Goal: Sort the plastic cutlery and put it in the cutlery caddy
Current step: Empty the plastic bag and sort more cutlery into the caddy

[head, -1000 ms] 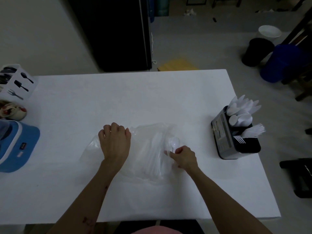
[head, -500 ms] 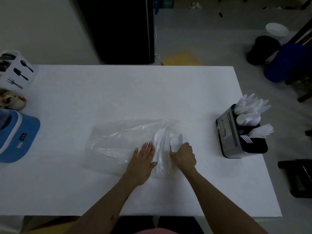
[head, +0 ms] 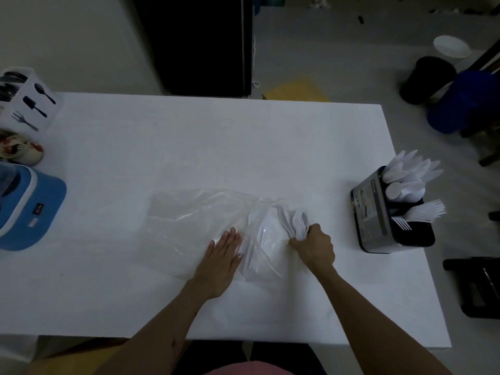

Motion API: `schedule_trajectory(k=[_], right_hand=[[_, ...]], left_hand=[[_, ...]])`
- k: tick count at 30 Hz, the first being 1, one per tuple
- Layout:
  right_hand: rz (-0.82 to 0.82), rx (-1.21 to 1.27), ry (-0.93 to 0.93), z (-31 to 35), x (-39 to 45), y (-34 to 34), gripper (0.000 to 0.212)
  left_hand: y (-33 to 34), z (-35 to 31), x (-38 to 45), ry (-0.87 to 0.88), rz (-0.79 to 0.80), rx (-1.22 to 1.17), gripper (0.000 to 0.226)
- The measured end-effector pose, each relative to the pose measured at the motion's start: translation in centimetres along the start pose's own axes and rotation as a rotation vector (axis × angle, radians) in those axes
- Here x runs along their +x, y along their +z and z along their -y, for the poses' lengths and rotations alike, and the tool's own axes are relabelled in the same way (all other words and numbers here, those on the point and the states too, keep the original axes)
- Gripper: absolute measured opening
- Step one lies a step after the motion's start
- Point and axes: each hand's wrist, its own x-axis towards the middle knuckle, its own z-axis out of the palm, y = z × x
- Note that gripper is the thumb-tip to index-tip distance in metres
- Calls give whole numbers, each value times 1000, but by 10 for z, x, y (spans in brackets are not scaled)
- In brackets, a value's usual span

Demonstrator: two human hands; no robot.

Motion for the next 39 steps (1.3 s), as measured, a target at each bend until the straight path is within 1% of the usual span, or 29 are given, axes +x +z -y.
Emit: schedule_trajectory(k=[2,4,6,9,11,14,16,19,21,22,23,24,25,27,28,29,31,33,37,39], right_hand=[[-35,34,11,-3,-2,-1,40],[-73,57,-11,-10,-6,-2,36],[-100,78,-53,-21,-10,-4,32],[-132,121,-90,-39,-16,-4,32],[-171,181,-82,-43,-18,-2,32],[-195,235,-29,-38,-18,0,30],[-178,248,5,-33,-16,2,34],[-151,248,5,-26,-16,5,50],[-208,165,-7,-20,-20,7,64],[-254,124,-20,-15,-22,7,67],[-299,102,-49,-10,-25,7,65],[-322,92,-100,-4,-27,9,57],[-312,74,-170,1,-28,10,46],[-207,20,-302,10,-28,16,23],[-129,8,-325,14,-26,18,15],[-47,9,-323,18,-25,19,12],[107,17,-297,21,-20,21,15],[199,-6,-298,21,-17,24,23],[205,31,-271,21,-16,30,39],[209,-10,-271,24,-17,35,46]], left_hand=[[1,4,1,-10,-8,18,85],[3,7,2,-26,-25,115,75],[1,6,1,-103,-23,133,68],[6,6,0,-142,-76,141,79],[6,7,-4,-177,-129,124,72],[6,9,-7,-206,-72,133,59],[4,9,-8,-200,-71,172,59],[4,9,-7,-204,-67,218,61],[4,8,-7,-205,-57,247,62],[4,8,-6,-204,-49,262,61],[3,9,-6,-193,-53,271,59],[4,9,-5,-187,-43,276,55],[1,8,-6,-177,-30,276,51],[0,4,-4,-166,-14,293,53],[-1,1,-5,-170,11,279,54],[1,-1,-4,-146,34,262,54],[7,1,-4,-117,2,225,58],[7,1,-8,-123,3,187,59],[7,3,-15,-100,39,189,53],[10,3,-16,-93,32,191,54]])
